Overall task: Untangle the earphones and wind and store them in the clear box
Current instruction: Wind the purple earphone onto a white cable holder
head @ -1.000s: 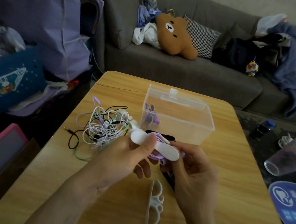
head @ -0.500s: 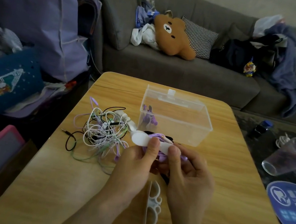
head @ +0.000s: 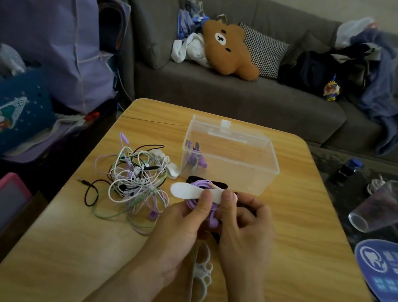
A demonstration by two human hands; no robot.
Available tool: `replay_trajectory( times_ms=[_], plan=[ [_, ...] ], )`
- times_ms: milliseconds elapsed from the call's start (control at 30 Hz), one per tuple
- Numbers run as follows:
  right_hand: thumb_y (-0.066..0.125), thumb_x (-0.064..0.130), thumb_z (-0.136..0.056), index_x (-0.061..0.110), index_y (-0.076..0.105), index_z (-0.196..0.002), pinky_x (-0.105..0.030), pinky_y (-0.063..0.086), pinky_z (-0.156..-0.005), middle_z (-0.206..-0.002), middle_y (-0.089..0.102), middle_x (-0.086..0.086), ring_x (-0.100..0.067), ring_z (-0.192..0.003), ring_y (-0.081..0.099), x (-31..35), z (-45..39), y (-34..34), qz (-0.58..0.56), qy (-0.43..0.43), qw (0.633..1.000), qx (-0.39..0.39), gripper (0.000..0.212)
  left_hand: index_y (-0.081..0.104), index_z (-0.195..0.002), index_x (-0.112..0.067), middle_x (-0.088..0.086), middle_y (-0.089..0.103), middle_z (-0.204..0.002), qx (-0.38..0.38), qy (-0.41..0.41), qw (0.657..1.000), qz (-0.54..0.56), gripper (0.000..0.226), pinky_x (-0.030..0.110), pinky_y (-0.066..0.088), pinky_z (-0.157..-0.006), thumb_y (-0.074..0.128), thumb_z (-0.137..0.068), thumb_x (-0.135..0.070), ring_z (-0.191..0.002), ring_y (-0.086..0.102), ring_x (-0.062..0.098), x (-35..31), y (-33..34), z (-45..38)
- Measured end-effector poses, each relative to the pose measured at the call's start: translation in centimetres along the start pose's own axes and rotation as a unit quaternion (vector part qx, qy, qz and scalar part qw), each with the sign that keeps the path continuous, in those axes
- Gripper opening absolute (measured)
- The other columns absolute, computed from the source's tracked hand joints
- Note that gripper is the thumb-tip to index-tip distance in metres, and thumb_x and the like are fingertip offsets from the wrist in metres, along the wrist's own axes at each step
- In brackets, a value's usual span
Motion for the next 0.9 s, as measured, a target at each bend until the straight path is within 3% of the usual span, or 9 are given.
replay_trajectory(
  times_ms=[100, 200, 300, 400, 600, 667, 733, 800, 900],
  plan=[
    [0.059, 0.05, -0.083, 0.013, 0.067, -0.11, -0.032, 0.059, -0.062, -0.076, 0.076, -0.003, -0.015, -0.07, 0.074, -0.1, -0.7, 0.0, 0.011, 0.05, 0.993, 0.102, 0.047, 0.078, -0.096, -0.019, 0.005, 0.077, -0.089, 0.008, 0.009, 0.999, -0.033, 0.04, 0.031, 0.054, -0.077, 0.055, -0.086, -0.05, -0.088, 0.073, 0.019, -0.5, -0.5, 0.0],
    [0.057, 0.035, -0.095, 0.007, 0.074, -0.101, -0.02, 0.052, -0.056, -0.071, 0.074, -0.004, -0.008, -0.061, 0.068, 0.6, -0.8, -0.8, -0.027, 0.083, 0.988, 0.13, 0.033, 0.075, -0.088, -0.01, 0.005, 0.076, -0.08, 0.008, 0.048, 0.992, -0.114, 0.042, 0.031, 0.056, -0.078, 0.054, -0.092, -0.046, -0.081, 0.073, 0.018, -1.1, -0.8, 0.4],
    [0.053, 0.032, -0.1, 0.013, 0.072, -0.102, -0.016, 0.049, -0.055, -0.077, 0.076, -0.002, -0.004, -0.062, 0.067, 1.7, -1.4, -2.1, -0.003, 0.068, 0.995, 0.08, 0.028, 0.074, -0.099, -0.018, -0.002, 0.077, -0.089, 0.007, 0.057, 0.985, -0.165, 0.021, 0.029, 0.058, -0.079, 0.059, -0.097, -0.034, -0.083, 0.074, 0.013, -2.0, -1.2, 0.6],
    [0.05, 0.039, -0.101, 0.013, 0.07, -0.102, -0.026, 0.052, -0.065, -0.084, 0.075, -0.003, -0.01, -0.071, 0.068, 3.0, -2.8, -2.6, -0.01, 0.052, 0.999, 0.001, 0.033, 0.065, -0.095, -0.034, -0.011, 0.073, -0.086, -0.029, 0.096, 0.953, -0.287, 0.003, 0.021, 0.055, -0.069, 0.062, -0.096, -0.034, -0.077, 0.07, 0.003, -3.2, -2.3, 0.4],
    [0.047, 0.047, -0.102, 0.017, 0.065, -0.105, -0.025, 0.056, -0.063, -0.08, 0.072, 0.004, -0.007, -0.073, 0.068, 6.8, -9.1, -0.1, 0.144, -0.055, 0.987, -0.048, 0.035, 0.065, -0.101, -0.03, -0.005, 0.067, -0.091, -0.007, 0.07, 0.941, -0.33, 0.013, 0.03, 0.053, -0.061, 0.053, -0.101, -0.026, -0.072, 0.065, 0.015, -5.8, -4.8, 0.8],
    [0.049, 0.047, -0.102, 0.016, 0.061, -0.103, -0.034, 0.06, -0.069, -0.088, 0.071, -0.002, -0.017, -0.079, 0.069, 7.3, -11.7, 1.5, 0.217, -0.058, 0.974, -0.029, 0.033, 0.064, -0.102, -0.03, -0.004, 0.066, -0.097, 0.012, 0.056, 0.927, -0.371, 0.021, 0.032, 0.054, -0.064, 0.048, -0.103, -0.018, -0.078, 0.068, 0.023, -6.6, -5.9, 1.3],
    [0.051, 0.038, -0.103, 0.013, 0.061, -0.101, -0.029, 0.06, -0.064, -0.088, 0.069, -0.008, -0.019, -0.073, 0.069, 7.7, -13.6, 3.2, 0.313, -0.051, 0.948, 0.025, 0.027, 0.063, -0.101, -0.031, -0.002, 0.065, -0.103, 0.042, 0.038, 0.913, -0.405, 0.028, 0.04, 0.058, -0.08, 0.046, -0.1, -0.009, -0.093, 0.069, 0.024, -7.1, -7.4, 1.7],
    [0.056, 0.032, -0.102, 0.007, 0.066, -0.088, -0.028, 0.056, -0.059, -0.073, 0.07, -0.006, -0.016, -0.062, 0.069, 7.7, -15.0, 4.9, 0.411, -0.028, 0.908, 0.071, 0.03, 0.061, -0.099, -0.033, -0.002, 0.063, -0.112, 0.071, 0.031, 0.889, -0.452, 0.035, 0.043, 0.056, -0.087, 0.048, -0.095, -0.001, -0.104, 0.063, 0.019, -7.4, -8.6, 2.0],
    [0.068, 0.039, -0.093, 0.009, 0.066, -0.072, -0.03, 0.057, -0.063, -0.058, 0.068, 0.0, -0.013, -0.059, 0.069, 6.9, -16.4, 7.3, 0.537, 0.001, 0.836, 0.11, 0.037, 0.062, -0.089, -0.035, -0.008, 0.058, -0.114, 0.067, 0.055, 0.867, -0.491, 0.047, 0.043, 0.054, -0.087, 0.048, -0.084, 0.009, -0.105, 0.058, 0.011, -7.8, -9.7, 2.1]
  ],
)
Point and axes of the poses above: each hand's wrist, its own z-axis away from the middle knuckle, its own y-axis out of the palm, x = y × z, the point moved 2 cm from there along -z, towards the middle knuckle
